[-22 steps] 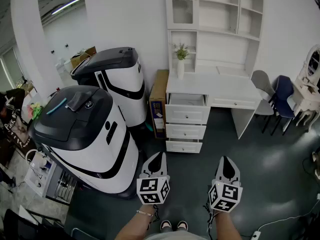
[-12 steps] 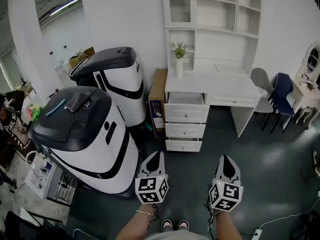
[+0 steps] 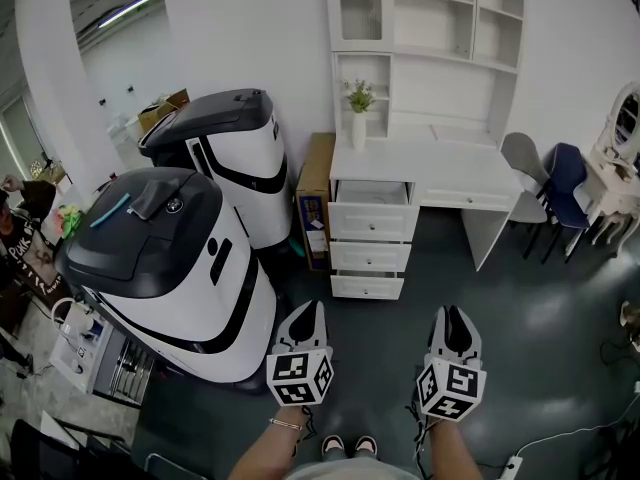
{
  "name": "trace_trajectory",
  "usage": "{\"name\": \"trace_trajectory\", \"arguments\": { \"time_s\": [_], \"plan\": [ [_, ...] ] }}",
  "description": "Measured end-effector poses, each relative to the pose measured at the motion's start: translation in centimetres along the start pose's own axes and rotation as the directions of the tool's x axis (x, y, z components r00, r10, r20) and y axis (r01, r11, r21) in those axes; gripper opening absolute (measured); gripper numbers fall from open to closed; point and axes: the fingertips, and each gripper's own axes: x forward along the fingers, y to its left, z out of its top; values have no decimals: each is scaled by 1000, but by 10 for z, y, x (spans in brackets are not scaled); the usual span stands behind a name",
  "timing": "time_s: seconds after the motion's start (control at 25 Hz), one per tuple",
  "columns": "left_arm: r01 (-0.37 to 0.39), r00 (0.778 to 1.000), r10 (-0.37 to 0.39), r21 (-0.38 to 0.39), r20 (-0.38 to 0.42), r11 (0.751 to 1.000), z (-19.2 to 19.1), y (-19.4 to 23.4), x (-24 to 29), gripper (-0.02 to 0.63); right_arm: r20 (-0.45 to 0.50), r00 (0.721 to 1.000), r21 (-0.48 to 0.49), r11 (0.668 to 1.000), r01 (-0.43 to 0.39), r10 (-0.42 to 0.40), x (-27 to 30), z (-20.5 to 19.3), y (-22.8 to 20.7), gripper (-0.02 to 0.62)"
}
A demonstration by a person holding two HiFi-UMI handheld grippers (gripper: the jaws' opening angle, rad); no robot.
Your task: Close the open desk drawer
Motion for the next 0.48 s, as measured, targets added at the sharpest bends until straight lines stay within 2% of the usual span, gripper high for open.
{"name": "trace_trajectory", "arguments": {
  "time_s": [0.28,0.48],
  "plan": [
    [-18,1000,18,2,4,1000,1,1,1,12,-6,1000,-10,1000,-3,3,1,-3,0,109],
    [-26,1000,26,4,-2,1000,-2,-4,6,12,-23,1000,-6,1000,0,0,5,-8,-9,108]
  ]
}}
